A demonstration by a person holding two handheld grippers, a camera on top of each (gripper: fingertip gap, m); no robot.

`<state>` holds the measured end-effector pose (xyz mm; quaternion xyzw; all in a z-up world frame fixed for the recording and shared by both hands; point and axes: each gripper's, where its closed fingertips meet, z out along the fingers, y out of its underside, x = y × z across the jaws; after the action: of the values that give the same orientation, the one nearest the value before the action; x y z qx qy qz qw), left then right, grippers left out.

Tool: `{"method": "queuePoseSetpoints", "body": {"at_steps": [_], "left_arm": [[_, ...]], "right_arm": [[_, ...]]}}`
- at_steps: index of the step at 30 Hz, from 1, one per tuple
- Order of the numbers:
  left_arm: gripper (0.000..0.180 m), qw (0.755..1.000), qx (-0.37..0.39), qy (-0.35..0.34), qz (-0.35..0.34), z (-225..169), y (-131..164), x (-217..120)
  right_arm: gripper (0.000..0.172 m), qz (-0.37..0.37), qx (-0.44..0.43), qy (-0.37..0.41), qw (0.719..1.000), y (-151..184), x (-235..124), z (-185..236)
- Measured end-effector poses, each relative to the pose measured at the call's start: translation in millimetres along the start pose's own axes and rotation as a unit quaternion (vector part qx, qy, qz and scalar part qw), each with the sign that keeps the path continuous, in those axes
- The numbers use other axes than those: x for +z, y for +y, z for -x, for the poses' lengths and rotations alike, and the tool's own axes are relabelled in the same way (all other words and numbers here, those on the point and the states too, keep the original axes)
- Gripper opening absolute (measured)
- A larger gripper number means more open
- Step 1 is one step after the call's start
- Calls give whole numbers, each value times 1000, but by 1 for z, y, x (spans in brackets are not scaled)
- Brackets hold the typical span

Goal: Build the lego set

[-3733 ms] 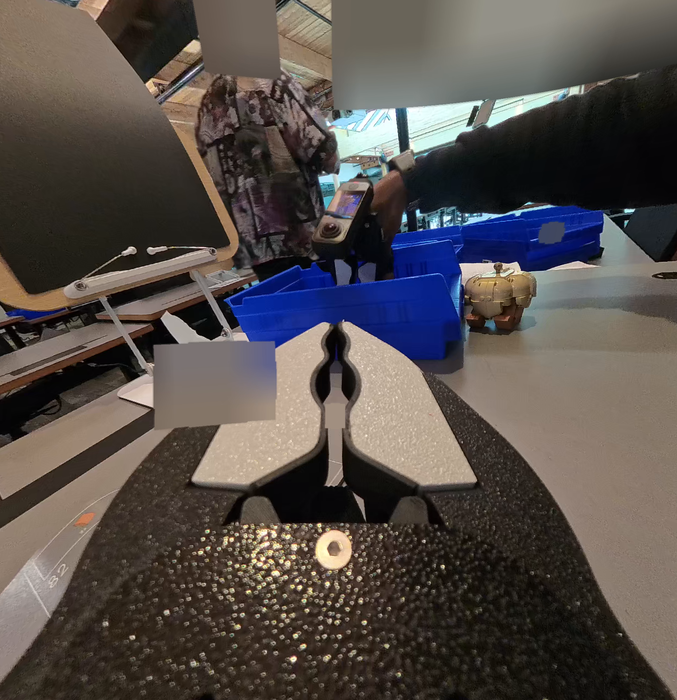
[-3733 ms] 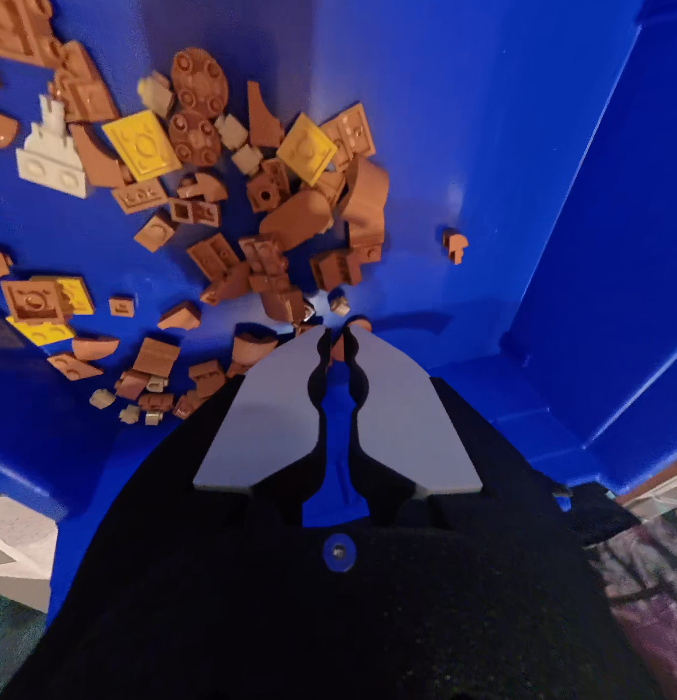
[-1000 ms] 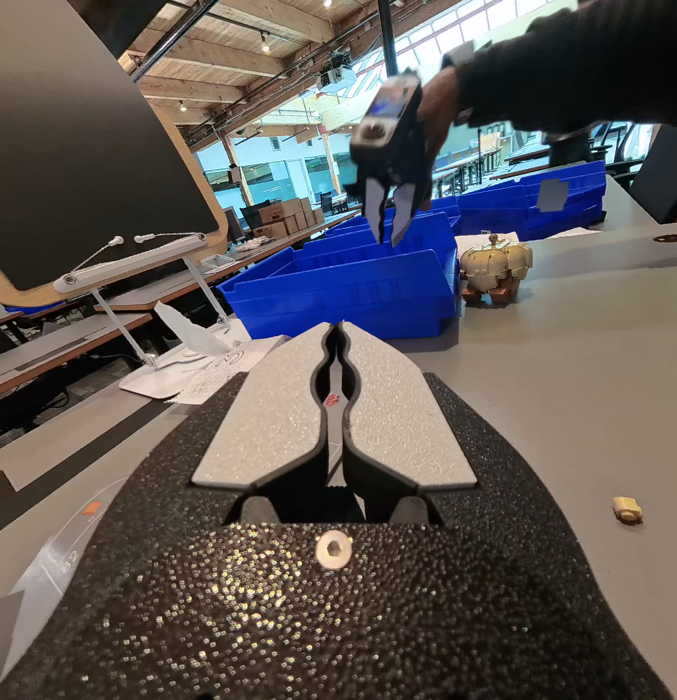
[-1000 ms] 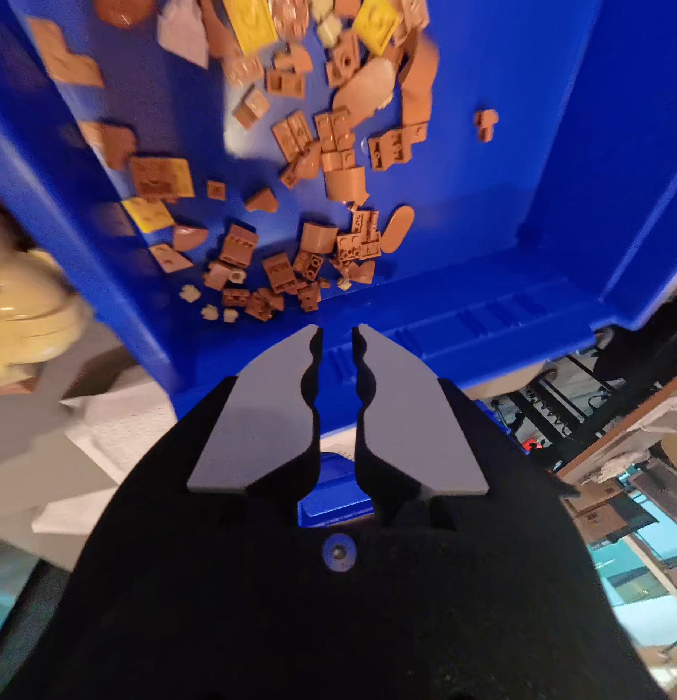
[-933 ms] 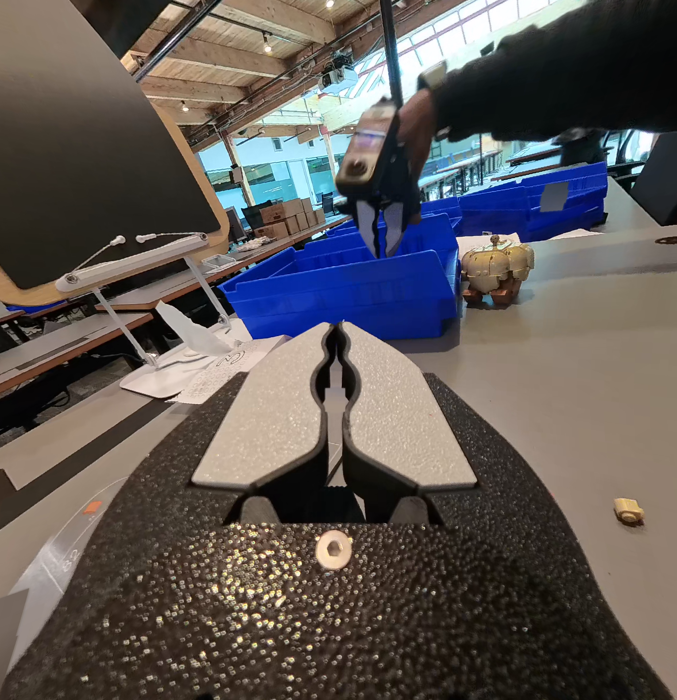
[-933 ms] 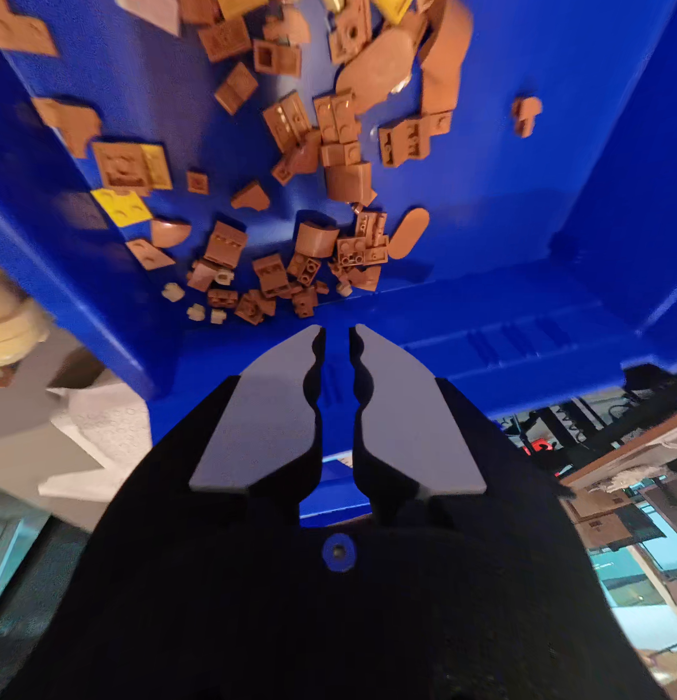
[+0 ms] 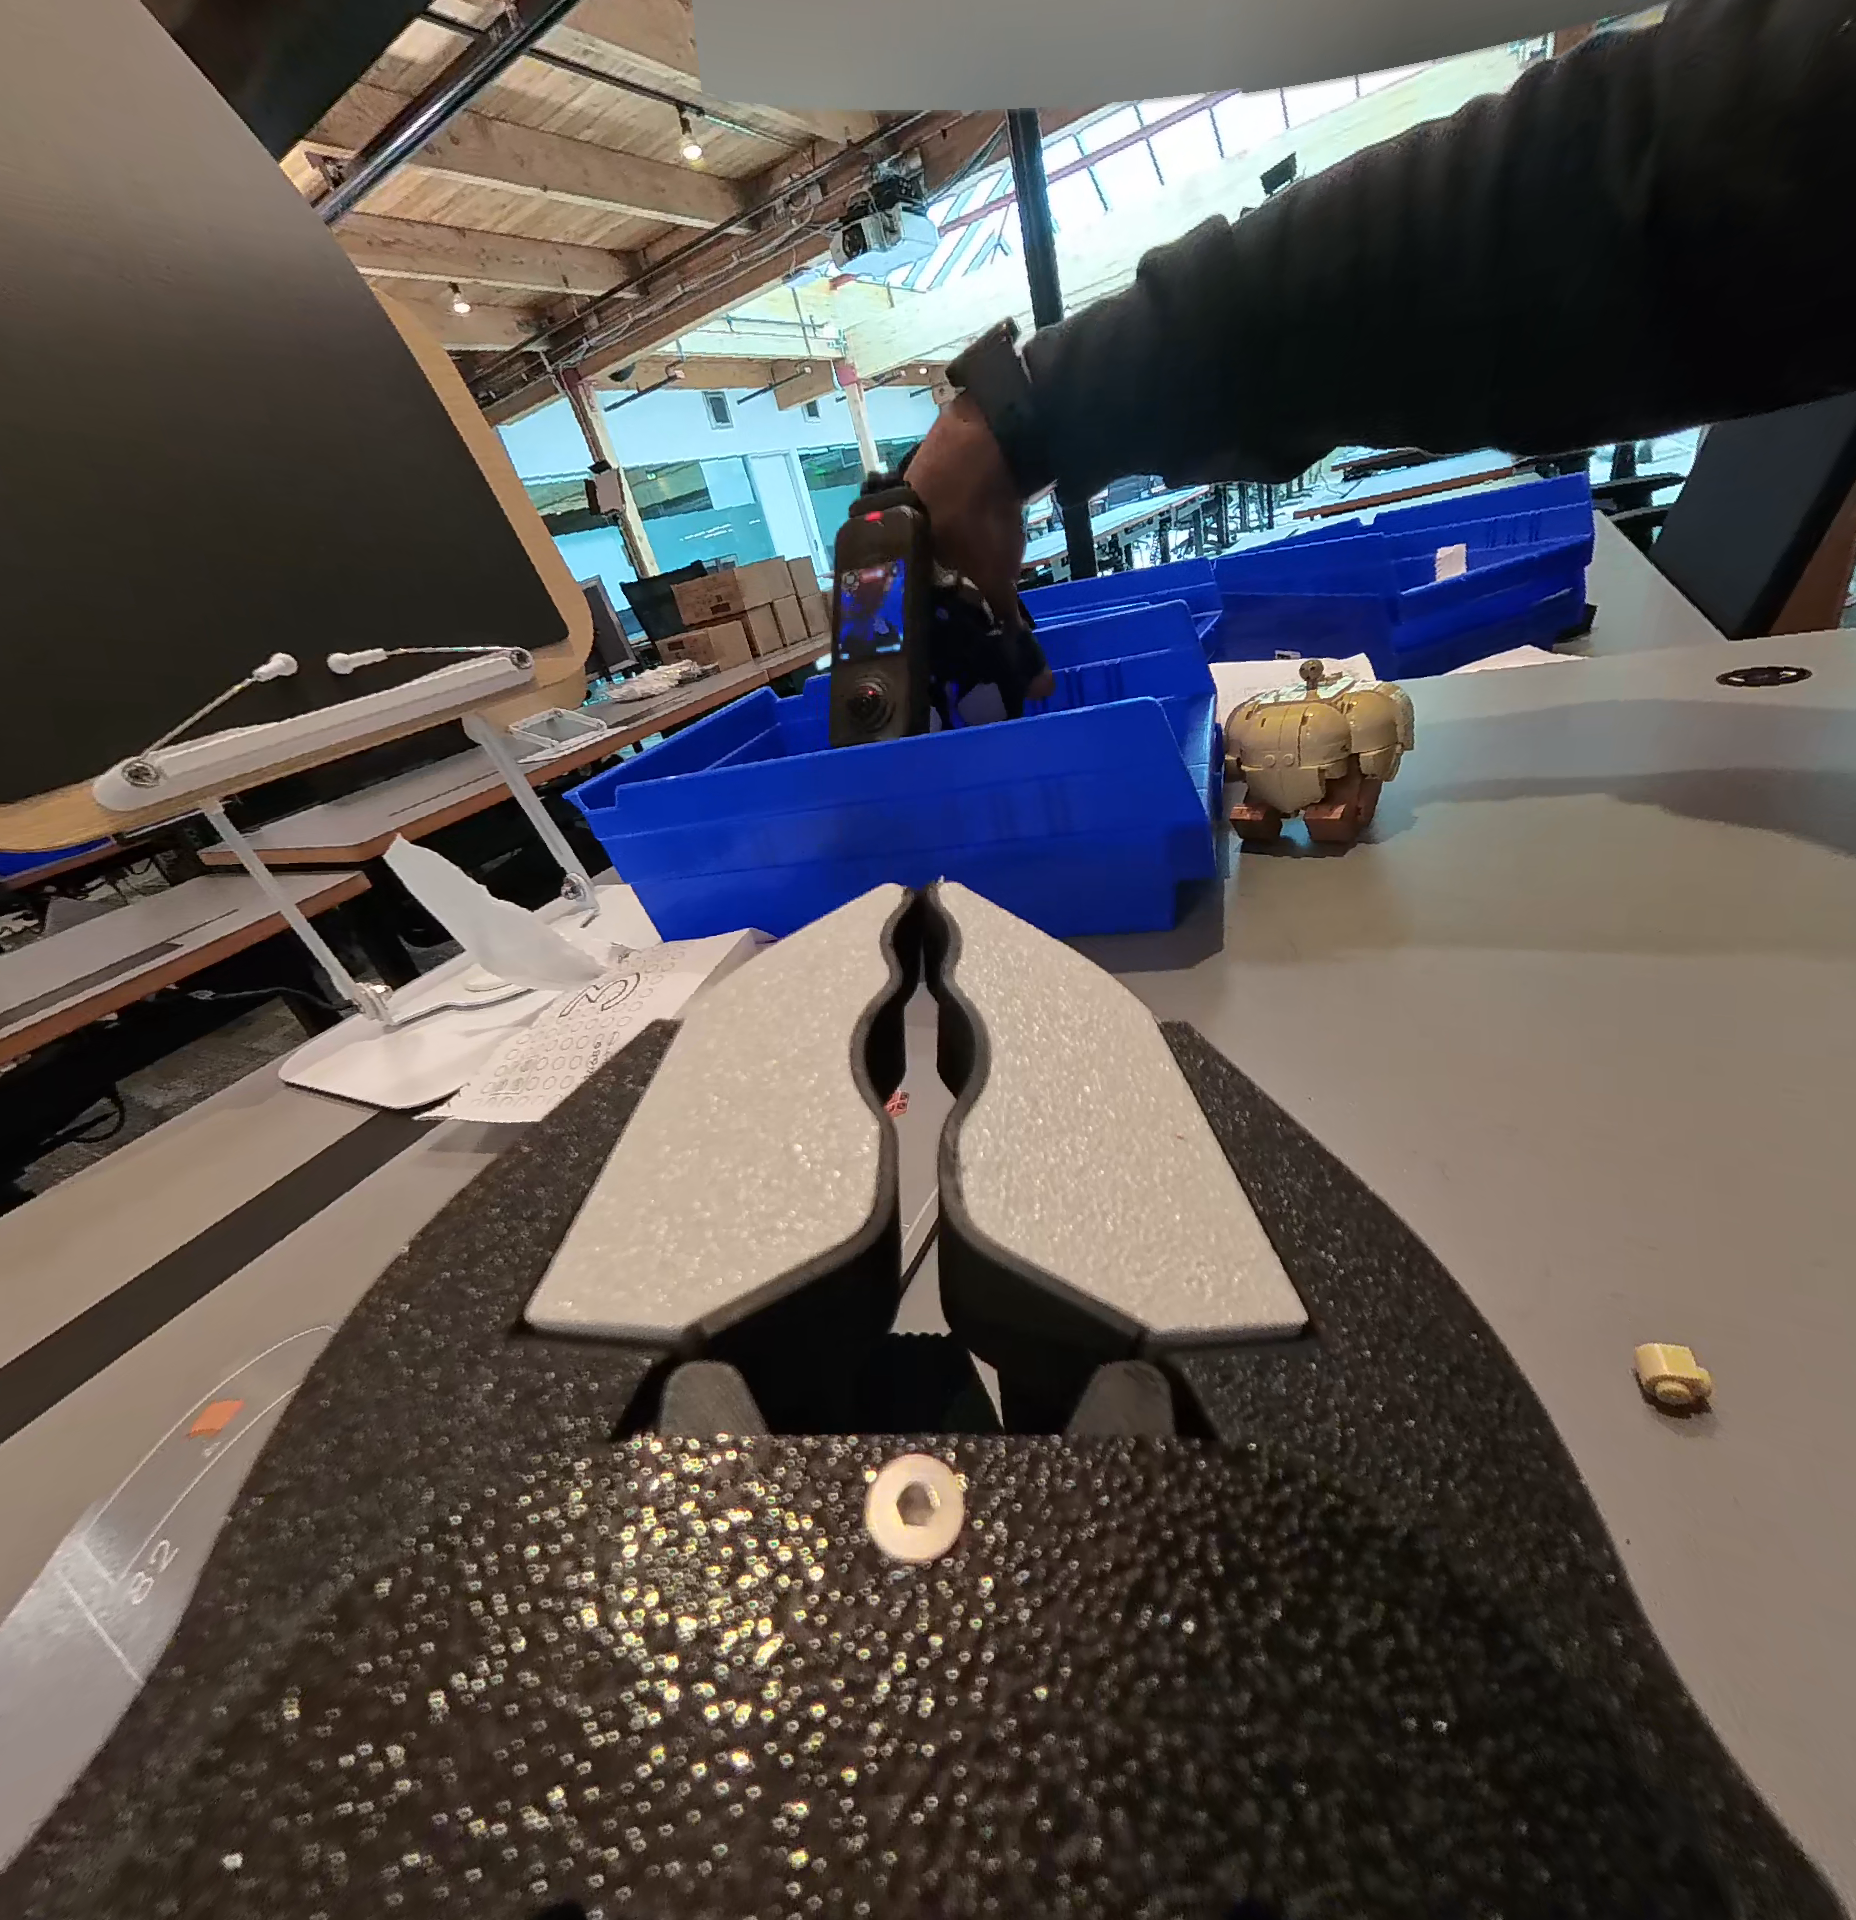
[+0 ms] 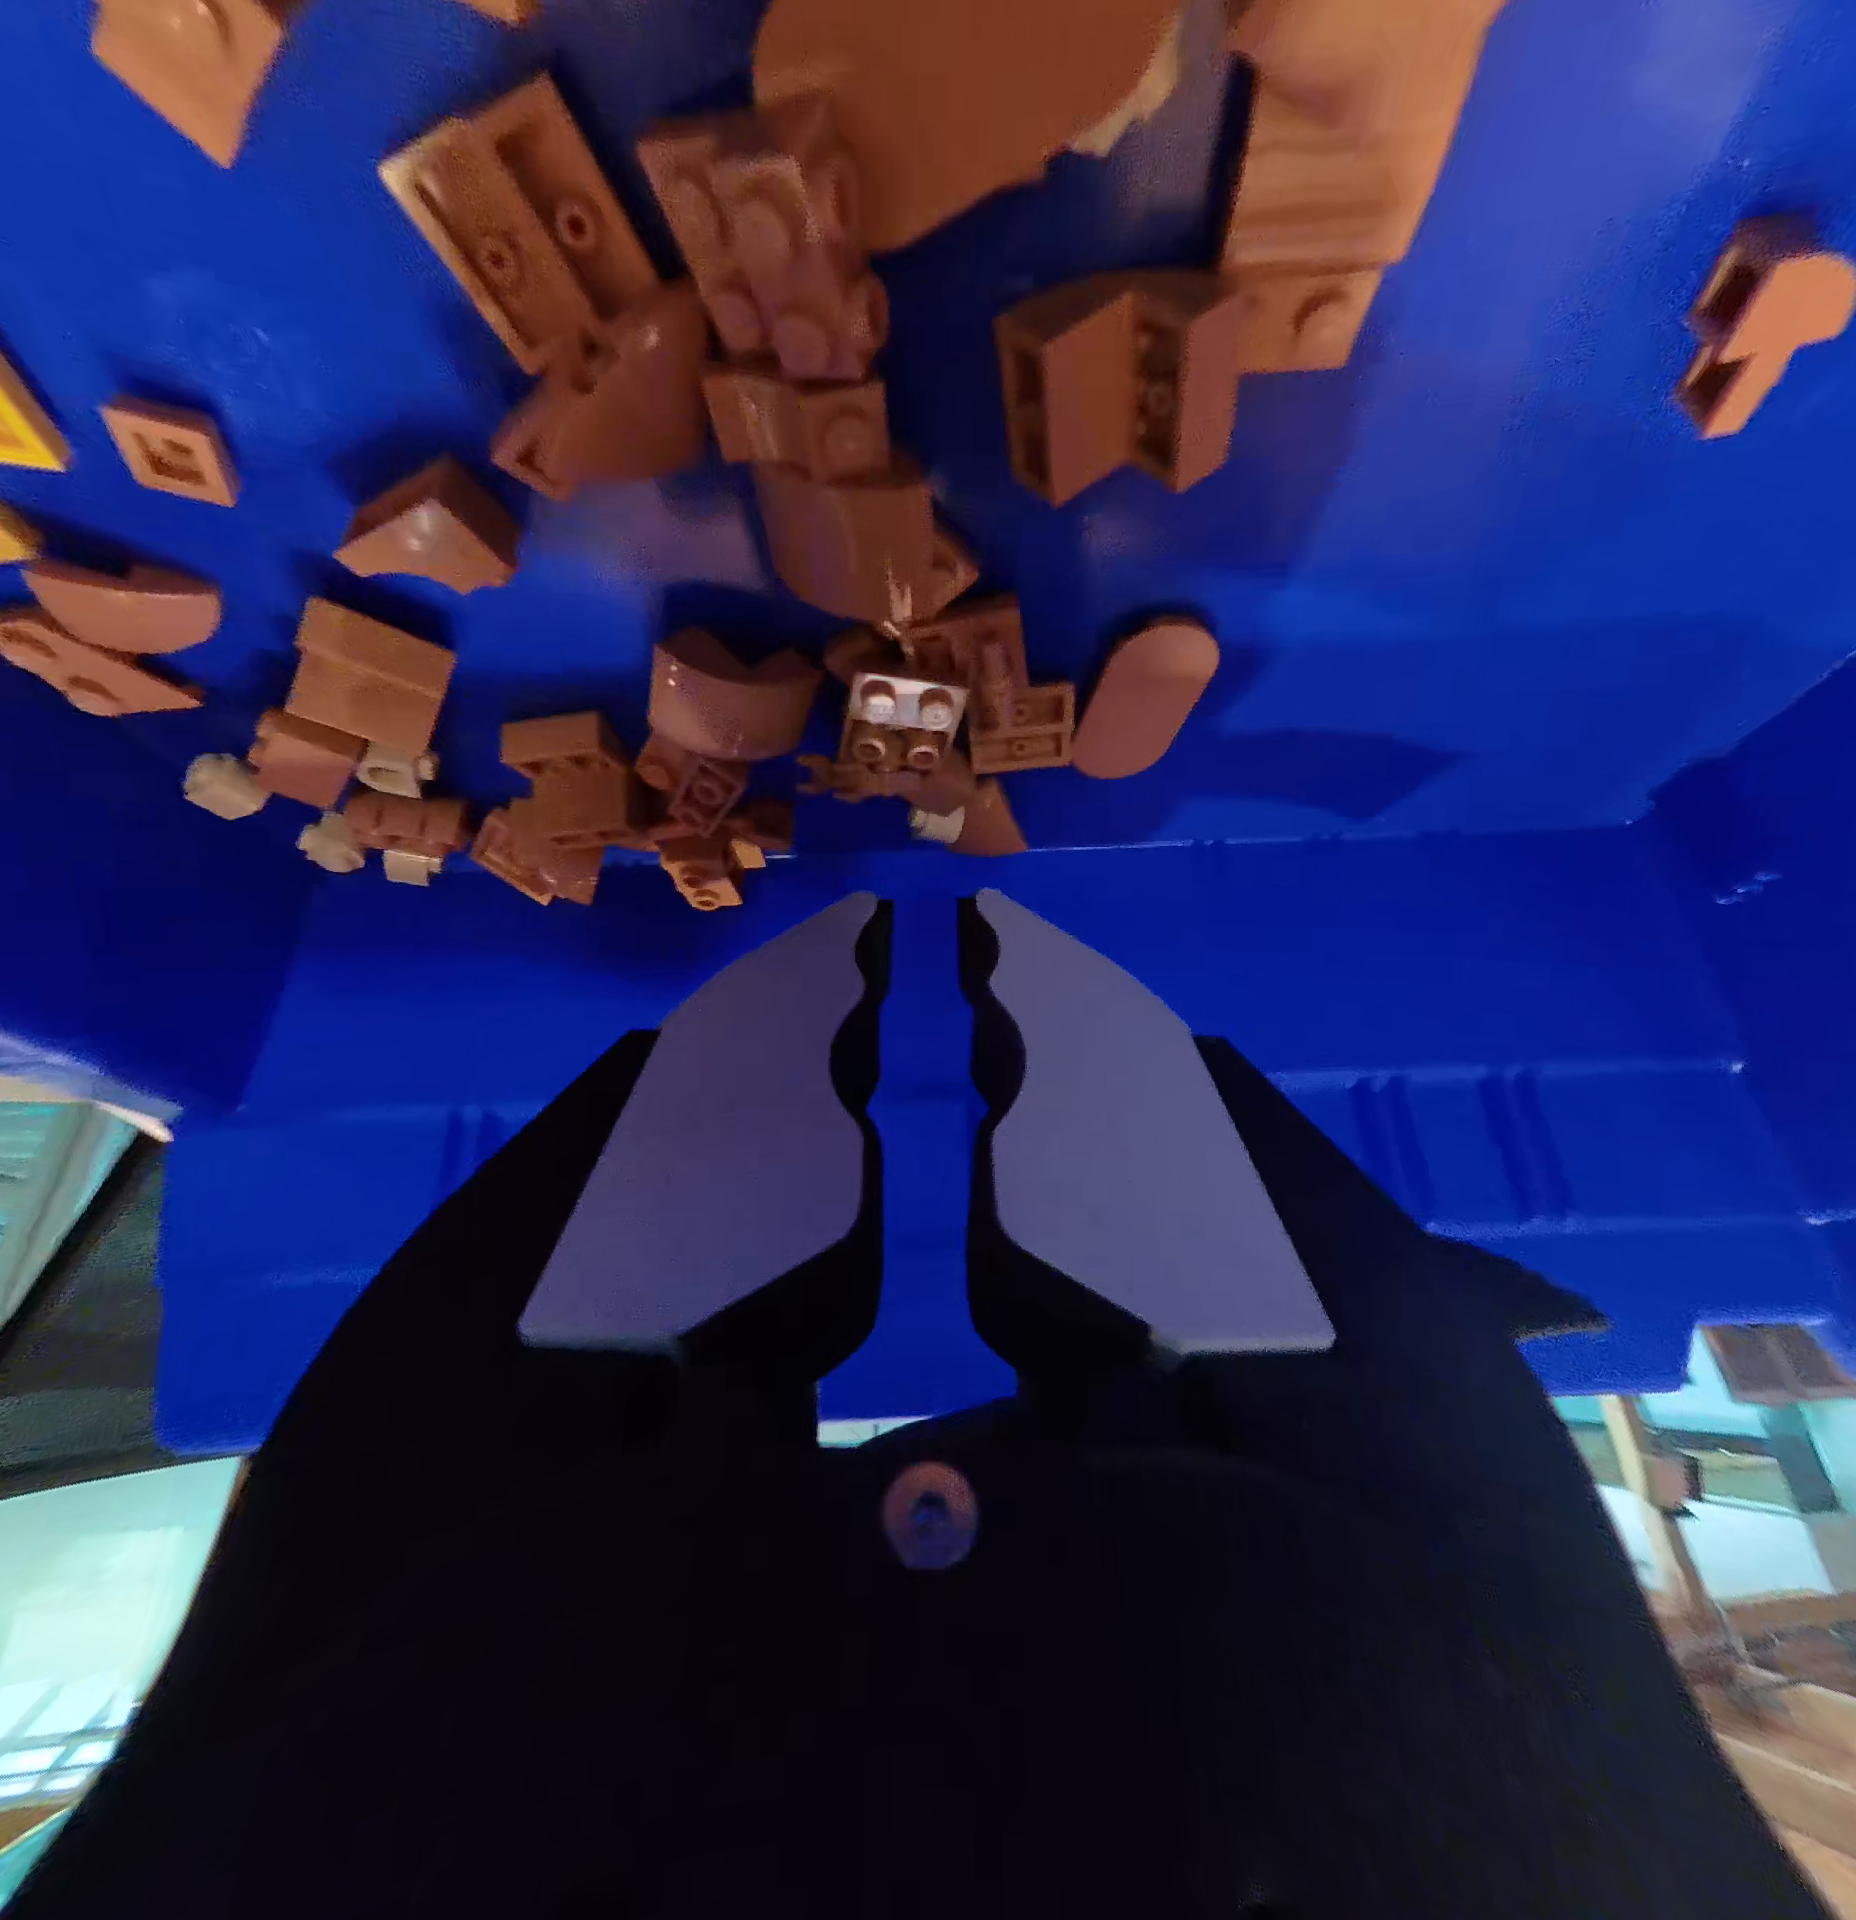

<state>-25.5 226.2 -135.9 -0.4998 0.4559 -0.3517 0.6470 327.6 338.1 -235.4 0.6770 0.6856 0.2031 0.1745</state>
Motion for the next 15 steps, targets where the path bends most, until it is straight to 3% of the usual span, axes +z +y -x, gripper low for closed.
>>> {"method": "queuePoseSetpoints", "body": {"at_steps": [15], "left_arm": [[0, 1000, 1, 3, 1, -1, 0, 0]], "right_arm": [[20, 13, -6, -1, 1000, -5, 9, -3]]}}
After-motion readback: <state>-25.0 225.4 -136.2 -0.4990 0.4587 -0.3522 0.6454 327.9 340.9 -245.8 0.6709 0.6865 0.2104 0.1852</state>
